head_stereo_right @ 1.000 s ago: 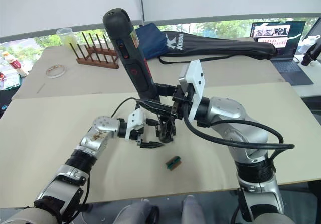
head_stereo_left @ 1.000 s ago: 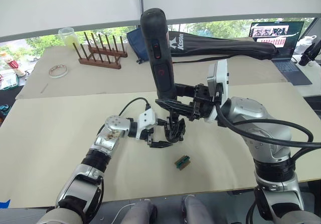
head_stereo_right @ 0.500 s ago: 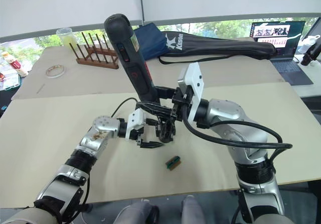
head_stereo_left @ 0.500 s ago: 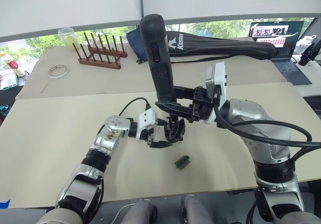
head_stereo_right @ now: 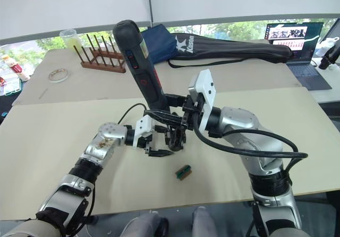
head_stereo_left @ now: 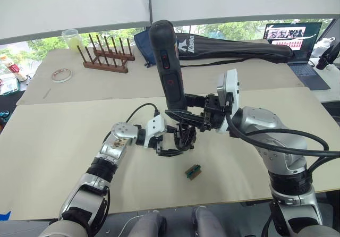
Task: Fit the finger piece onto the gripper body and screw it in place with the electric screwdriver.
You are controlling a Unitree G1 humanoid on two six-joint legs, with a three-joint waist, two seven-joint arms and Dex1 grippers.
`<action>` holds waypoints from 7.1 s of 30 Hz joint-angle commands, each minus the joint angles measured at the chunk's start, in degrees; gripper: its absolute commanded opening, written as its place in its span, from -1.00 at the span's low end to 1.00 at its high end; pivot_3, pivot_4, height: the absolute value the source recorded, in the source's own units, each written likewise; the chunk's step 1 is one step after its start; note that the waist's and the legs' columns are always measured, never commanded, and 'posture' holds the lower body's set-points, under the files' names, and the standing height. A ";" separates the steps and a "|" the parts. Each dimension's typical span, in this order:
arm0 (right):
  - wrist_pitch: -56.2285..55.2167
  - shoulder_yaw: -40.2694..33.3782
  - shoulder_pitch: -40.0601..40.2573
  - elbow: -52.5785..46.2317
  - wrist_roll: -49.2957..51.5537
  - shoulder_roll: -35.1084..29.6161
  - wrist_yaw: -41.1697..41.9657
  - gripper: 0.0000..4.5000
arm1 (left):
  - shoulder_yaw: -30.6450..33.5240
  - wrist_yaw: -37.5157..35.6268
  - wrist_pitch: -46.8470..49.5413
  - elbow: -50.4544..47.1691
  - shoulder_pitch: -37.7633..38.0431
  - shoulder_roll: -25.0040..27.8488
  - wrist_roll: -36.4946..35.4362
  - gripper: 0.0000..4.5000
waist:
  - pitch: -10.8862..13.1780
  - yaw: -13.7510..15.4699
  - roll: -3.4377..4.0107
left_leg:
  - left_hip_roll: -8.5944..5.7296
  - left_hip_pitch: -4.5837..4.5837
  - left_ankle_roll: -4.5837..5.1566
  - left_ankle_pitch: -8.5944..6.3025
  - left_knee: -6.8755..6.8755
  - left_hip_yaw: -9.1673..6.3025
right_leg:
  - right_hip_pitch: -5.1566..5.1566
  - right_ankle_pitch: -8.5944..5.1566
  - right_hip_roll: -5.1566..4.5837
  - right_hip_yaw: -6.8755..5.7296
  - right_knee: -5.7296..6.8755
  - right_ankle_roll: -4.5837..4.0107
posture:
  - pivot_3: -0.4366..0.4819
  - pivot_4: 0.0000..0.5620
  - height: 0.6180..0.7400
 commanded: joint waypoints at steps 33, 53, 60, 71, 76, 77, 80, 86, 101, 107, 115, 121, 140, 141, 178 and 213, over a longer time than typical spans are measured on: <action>-4.15 0.35 1.07 -1.47 -1.64 0.41 1.59 -0.13 | 0.62 0.50 0.41 -2.51 -0.76 0.18 -0.60 1.00 | 0.00 0.03 0.00 | -0.01 0.01 0.00 0.00 0.01 0.00 | 0.01 0.00 0.00 0.00 0.00 0.00 | -0.05 -0.47 1.00; -5.75 0.78 1.04 -0.93 -3.34 0.62 2.49 -0.13 | 0.59 0.49 0.45 -2.44 -0.81 0.27 -0.52 1.00 | 0.00 0.03 0.00 | -0.01 0.02 0.00 0.00 0.00 0.00 | 0.02 0.00 0.00 0.00 -0.01 0.00 | -0.05 -0.47 1.00; -6.87 1.01 1.03 0.00 -4.31 0.90 2.94 -0.13 | 0.63 0.45 0.31 -2.32 -0.92 0.24 -0.54 1.00 | 0.00 0.04 0.00 | -0.01 0.03 0.00 0.00 0.01 0.00 | 0.02 0.00 0.00 0.00 0.00 0.00 | -0.05 -0.47 1.00; -7.33 1.07 1.72 0.07 -3.86 1.11 2.86 -0.13 | 0.53 0.54 0.14 -2.68 -0.37 0.35 -0.43 1.00 | 0.00 0.05 0.00 | -0.01 0.10 0.00 0.00 0.00 0.00 | 0.08 0.00 0.00 0.00 -0.01 0.00 | -0.05 -0.47 1.00; -6.98 1.14 1.69 -0.20 -3.60 1.25 2.61 -0.13 | 0.51 0.59 0.14 -2.82 -0.26 0.39 -0.42 1.00 | 0.00 0.04 0.00 | 0.00 0.11 0.00 0.00 -0.01 0.00 | 0.08 0.00 0.00 0.00 0.00 0.00 | -0.05 -0.47 1.00; -6.93 1.16 1.64 -0.23 -3.58 1.25 2.57 -0.13 | 0.51 0.59 0.12 -2.80 -0.27 0.39 -0.41 1.00 | 0.00 0.04 0.00 | 0.00 0.11 0.00 0.00 -0.01 0.00 | 0.08 0.00 0.00 0.00 0.00 0.00 | -0.05 -0.47 1.00; -6.67 1.16 1.17 -0.21 -3.49 1.36 2.28 -0.13 | 0.52 0.62 0.14 -2.81 -0.29 0.38 -0.40 1.00 | 0.00 0.04 0.00 | -0.01 0.12 0.00 0.00 -0.01 0.00 | 0.08 0.00 0.00 0.00 -0.01 0.00 | -0.05 -0.47 1.00; -6.23 1.13 0.27 -0.08 -3.38 1.59 1.91 -0.13 | 0.54 0.66 0.25 -2.79 -0.38 0.29 -0.45 1.00 | 0.00 0.03 0.00 | -0.01 0.12 0.00 0.00 -0.01 0.00 | 0.08 0.00 0.00 0.00 0.00 0.00 | -0.05 -0.47 1.00; -6.76 0.96 0.79 -0.11 -3.67 1.48 2.12 -0.13 | 0.54 0.71 0.51 -3.09 -0.12 0.33 -0.54 1.00 | 0.00 0.03 0.00 | 0.00 0.12 0.00 0.00 -0.01 0.00 | 0.08 0.00 0.00 0.00 -0.01 0.00 | -0.05 -0.47 1.00; -7.10 1.20 0.46 0.13 -4.01 1.69 2.19 -0.13 | 0.55 0.83 0.47 -2.84 -0.38 0.19 -0.50 1.00 | 0.00 0.04 0.00 | 0.00 0.12 0.00 0.00 -0.01 0.00 | 0.08 0.00 0.00 0.00 -0.01 0.00 | -0.05 -0.47 1.00; -7.18 1.36 0.29 0.10 -4.07 1.96 2.16 -0.13 | 0.53 0.95 0.64 -2.85 -0.44 0.16 -0.48 1.00 | 0.00 0.01 0.00 | -0.01 0.11 0.00 0.00 -0.02 0.00 | 0.06 0.00 0.00 0.01 -0.01 0.00 | -0.05 -0.47 1.00; -7.43 1.28 0.83 0.02 -4.65 1.18 2.64 -0.13 | 0.56 1.01 0.64 -2.78 -0.50 0.14 -0.50 1.00 | 0.00 0.02 0.00 | 0.00 0.11 0.00 0.00 -0.02 0.00 | 0.06 0.00 0.00 0.01 -0.01 0.00 | -0.05 -0.47 1.00; -7.66 0.46 3.36 -2.35 -4.36 -0.13 2.11 -0.13 | 0.28 2.90 3.49 -4.12 1.63 -0.81 -0.63 1.00 | 0.00 0.19 0.00 | -0.01 0.12 0.00 0.00 -0.01 0.00 | 0.09 0.00 -0.01 0.01 -0.01 0.00 | -0.05 -0.47 1.00; -7.67 0.43 3.45 -2.36 -4.37 -0.16 2.09 -0.13 | 0.24 3.00 4.01 -4.28 1.82 -1.05 -0.83 1.00 | 0.00 0.18 0.00 | -0.01 0.12 0.00 0.00 -0.01 0.00 | 0.09 0.00 -0.01 0.01 -0.01 0.00 | -0.05 -0.47 1.00; -6.15 1.53 7.44 7.27 -4.34 -5.16 10.06 -0.13 | 0.18 3.02 0.13 6.00 -3.82 -5.20 1.46 0.03 | -0.03 1.98 -0.05 | -0.04 0.95 0.13 -0.07 -0.11 -0.04 | 1.08 0.00 -0.05 -0.01 -0.35 0.02 | -0.05 -0.47 1.00; -8.43 0.20 11.46 6.47 -6.42 -6.39 5.28 -0.13 | 0.44 2.15 0.62 5.49 -4.09 -4.79 1.21 0.03 | -0.08 2.10 -0.13 | -0.04 1.04 0.16 -0.10 -0.16 -0.04 | 1.16 0.01 -0.07 0.00 -0.40 0.03 | -0.05 -0.47 1.00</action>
